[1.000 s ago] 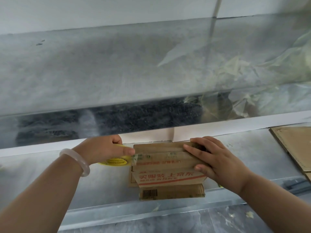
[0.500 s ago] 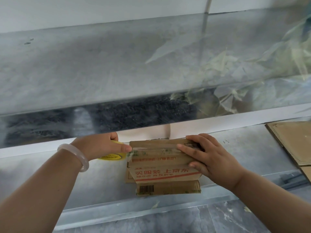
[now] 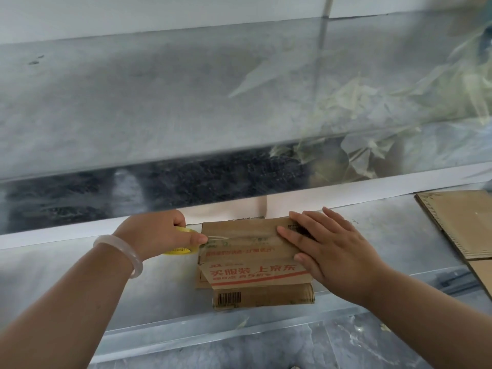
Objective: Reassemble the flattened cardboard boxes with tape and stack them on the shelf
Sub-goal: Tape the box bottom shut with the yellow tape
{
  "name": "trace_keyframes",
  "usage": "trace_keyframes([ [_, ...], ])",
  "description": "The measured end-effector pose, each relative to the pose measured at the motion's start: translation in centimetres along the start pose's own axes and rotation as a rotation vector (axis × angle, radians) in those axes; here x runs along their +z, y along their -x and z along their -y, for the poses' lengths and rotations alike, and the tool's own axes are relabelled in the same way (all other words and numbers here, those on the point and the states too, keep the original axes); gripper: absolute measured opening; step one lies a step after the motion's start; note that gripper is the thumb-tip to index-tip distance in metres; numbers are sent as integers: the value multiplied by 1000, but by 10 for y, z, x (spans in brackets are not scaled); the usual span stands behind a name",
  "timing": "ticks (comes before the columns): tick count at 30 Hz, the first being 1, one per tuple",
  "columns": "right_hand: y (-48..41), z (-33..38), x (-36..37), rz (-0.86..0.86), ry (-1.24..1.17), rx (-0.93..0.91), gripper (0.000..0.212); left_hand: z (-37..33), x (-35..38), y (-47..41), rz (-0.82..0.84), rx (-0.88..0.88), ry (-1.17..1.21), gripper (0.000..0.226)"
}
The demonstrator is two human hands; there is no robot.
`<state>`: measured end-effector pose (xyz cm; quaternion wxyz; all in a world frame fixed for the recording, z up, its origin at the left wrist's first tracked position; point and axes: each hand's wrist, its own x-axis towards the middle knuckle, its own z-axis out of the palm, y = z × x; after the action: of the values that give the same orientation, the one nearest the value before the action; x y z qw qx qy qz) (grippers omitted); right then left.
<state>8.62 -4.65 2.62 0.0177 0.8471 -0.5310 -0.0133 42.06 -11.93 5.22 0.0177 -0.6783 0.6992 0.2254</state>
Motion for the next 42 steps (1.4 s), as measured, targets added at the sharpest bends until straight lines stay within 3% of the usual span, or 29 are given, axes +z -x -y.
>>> trace_keyframes([
  [6, 3, 30, 1, 33, 4, 116, 70, 1, 2, 0, 10, 21, 23, 59],
  [9, 0, 48, 0, -54, -178, 210, 84, 1, 3, -3, 18, 39, 31, 61],
  [11, -3, 59, -2, -17, -230, 268, 91, 2, 3, -6, 32, 50, 41, 64],
  [15, -8, 90, -1, -98, -155, 183, 68, 4, 3, -7, 42, 105, 31, 71],
  [22, -16, 93, 13, -173, -88, 148, 63, 12, 12, -12, 67, 152, 190, 72],
  [25, -16, 91, 21, -248, -110, 139, 61, 17, 20, -6, -37, 188, 297, 75],
  [30, -21, 87, 34, -362, -158, 118, 55, 39, 25, 7, -66, 281, 461, 41],
  [34, -22, 82, 43, -441, -139, 71, 51, 53, 27, 12, -96, 356, 592, 33],
  [37, -22, 80, 46, -479, -127, 56, 51, 50, 28, 12, -89, 346, 564, 24],
  [42, -23, 77, 48, -530, -115, 23, 50, 58, 31, 11, 11, 302, 412, 46],
])
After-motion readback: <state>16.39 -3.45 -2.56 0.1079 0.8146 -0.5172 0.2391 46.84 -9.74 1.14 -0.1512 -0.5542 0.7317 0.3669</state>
